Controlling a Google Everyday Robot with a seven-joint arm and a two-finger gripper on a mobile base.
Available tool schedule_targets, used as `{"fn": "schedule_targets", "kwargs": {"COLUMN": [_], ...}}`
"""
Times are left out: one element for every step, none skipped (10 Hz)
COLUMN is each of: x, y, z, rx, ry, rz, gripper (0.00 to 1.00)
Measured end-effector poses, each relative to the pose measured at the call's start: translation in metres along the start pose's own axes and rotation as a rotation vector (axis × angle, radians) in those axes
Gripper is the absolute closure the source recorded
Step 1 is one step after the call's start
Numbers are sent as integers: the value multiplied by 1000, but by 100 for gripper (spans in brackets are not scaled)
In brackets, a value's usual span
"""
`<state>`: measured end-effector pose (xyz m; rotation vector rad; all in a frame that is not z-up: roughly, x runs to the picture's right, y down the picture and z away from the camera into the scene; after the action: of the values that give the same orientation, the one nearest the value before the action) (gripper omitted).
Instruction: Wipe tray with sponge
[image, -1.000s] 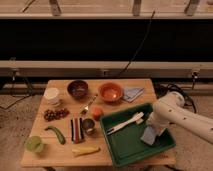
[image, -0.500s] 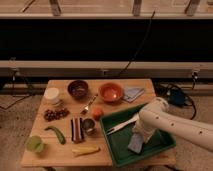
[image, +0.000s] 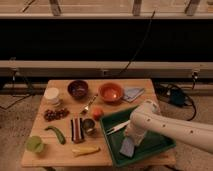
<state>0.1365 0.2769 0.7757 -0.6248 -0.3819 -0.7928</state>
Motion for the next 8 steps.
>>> {"fn": "schedule_targets", "kwargs": {"x": [-5, -8, -10, -9, -8, -9, -7, -5], "y": [-10, -21, -31, -36, -40, -44, -48, -48], "z": [1, 2, 3, 2, 0, 0, -1, -1], "rx": [1, 4, 9, 12, 17, 20, 21, 21], "ry": [-4, -7, -9, -9, -7, -6, -2, 1], "rz": [-21, -36, -45, -48, -51, -56, -58, -56], "gripper": [100, 100, 100, 100, 100, 100, 100, 100]}}
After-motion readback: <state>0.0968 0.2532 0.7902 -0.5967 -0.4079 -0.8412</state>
